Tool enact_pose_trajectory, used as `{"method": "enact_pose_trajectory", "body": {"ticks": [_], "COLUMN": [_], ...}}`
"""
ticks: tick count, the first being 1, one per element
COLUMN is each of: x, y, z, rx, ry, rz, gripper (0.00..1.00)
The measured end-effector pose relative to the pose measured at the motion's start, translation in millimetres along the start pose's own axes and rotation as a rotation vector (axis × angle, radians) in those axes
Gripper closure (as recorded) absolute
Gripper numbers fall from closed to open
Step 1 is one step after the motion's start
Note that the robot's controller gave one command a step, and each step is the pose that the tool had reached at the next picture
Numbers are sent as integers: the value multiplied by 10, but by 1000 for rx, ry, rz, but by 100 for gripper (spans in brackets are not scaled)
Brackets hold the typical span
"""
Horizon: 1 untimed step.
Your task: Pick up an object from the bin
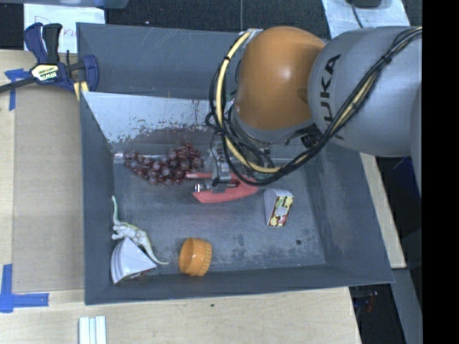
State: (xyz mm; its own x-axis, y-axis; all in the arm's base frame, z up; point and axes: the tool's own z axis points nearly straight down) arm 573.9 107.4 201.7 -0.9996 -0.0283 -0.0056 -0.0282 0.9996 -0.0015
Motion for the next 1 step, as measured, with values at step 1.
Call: {"method": "enact_pose_trajectory", "body": {"ticks": [1], "x": [284], "y": [-306], "z": [-743], "rx": [-1], "ry": [9], "rz": [-156], "gripper": [100]}}
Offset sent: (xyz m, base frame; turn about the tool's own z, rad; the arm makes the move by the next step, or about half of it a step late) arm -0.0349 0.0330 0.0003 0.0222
